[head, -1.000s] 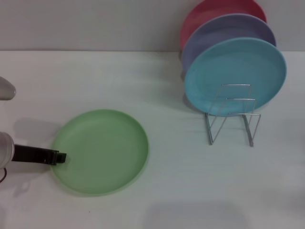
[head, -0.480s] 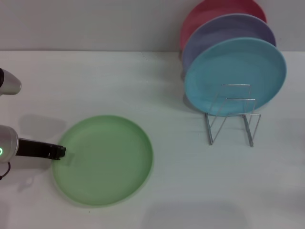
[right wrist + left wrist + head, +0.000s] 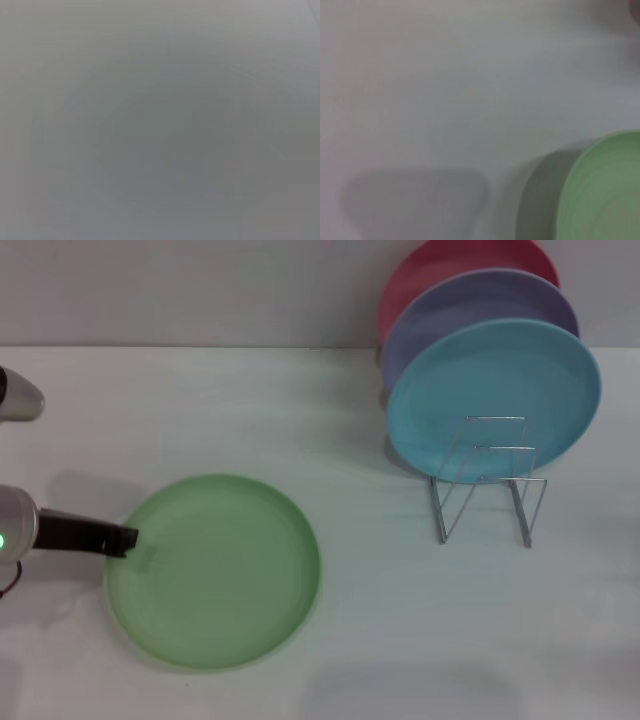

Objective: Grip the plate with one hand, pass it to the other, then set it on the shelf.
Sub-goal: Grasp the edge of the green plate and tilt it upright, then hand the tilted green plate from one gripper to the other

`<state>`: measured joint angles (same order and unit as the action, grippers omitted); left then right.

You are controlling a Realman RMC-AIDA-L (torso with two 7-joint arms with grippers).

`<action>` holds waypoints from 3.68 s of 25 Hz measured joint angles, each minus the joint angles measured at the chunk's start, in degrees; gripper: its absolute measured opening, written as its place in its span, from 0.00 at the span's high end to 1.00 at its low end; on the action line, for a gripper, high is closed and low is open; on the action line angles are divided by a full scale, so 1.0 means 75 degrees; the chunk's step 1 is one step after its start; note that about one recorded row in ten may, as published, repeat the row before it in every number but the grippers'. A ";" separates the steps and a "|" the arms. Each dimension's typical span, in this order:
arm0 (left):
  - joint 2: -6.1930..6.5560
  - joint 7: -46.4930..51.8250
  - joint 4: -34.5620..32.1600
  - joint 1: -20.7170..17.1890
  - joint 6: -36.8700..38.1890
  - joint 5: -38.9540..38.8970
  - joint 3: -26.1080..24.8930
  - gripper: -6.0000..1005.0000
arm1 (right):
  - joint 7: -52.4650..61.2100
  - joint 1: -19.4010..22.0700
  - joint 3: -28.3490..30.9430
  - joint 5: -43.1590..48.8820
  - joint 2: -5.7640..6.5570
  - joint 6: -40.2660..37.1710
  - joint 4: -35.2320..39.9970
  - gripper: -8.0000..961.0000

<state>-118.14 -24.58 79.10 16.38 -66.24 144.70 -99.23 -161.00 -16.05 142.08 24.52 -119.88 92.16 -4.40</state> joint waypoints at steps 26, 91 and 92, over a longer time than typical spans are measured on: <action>-0.0020 -0.0204 0.2166 -0.0274 0.0313 -0.0029 -0.0030 0.95 | 1.2321 -0.1227 -0.4652 0.7703 0.0308 -0.5493 -0.9474 0.14; 0.0008 -0.0489 0.2262 -0.0192 0.0750 -0.1015 0.0242 0.91 | 1.7112 -0.3872 -0.6734 1.4476 0.0138 -0.5083 -0.8036 0.81; 0.0007 -0.0545 0.2252 -0.0201 0.0757 -0.1097 0.0224 0.90 | 1.7105 -0.3831 -0.6734 1.4471 0.0138 -0.5090 -0.8086 0.84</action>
<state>-118.09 -28.67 95.99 14.87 -60.56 136.48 -97.55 -32.71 -44.78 91.57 133.05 -118.84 53.99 -65.04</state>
